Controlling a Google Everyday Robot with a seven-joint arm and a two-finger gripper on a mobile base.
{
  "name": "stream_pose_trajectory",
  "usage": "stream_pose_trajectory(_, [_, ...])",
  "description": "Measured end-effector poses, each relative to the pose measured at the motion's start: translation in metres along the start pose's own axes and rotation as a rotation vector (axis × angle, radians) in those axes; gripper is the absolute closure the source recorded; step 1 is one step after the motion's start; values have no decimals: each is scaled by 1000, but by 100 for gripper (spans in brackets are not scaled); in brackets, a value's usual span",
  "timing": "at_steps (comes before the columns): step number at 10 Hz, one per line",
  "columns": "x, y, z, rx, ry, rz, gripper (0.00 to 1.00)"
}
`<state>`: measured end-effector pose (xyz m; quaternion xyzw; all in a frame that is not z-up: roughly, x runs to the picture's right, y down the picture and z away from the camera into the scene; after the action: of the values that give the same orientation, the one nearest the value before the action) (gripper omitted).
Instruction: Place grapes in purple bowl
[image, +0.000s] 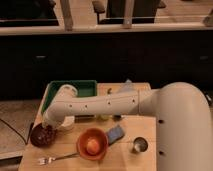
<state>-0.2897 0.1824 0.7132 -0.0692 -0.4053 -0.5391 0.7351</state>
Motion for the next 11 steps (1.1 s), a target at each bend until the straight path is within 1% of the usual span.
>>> stream_pose_trajectory(1, [0, -3, 2, -5, -7, -7, 47])
stream_pose_trajectory(2, [0, -4, 3, -8, -9, -9, 41])
stream_pose_trajectory(3, [0, -5, 4, -13, -14, -13, 28])
stream_pose_trajectory(4, [1, -7, 5, -17, -18, -15, 21])
stream_pose_trajectory(11, [2, -12, 11, -29, -37, -28, 20])
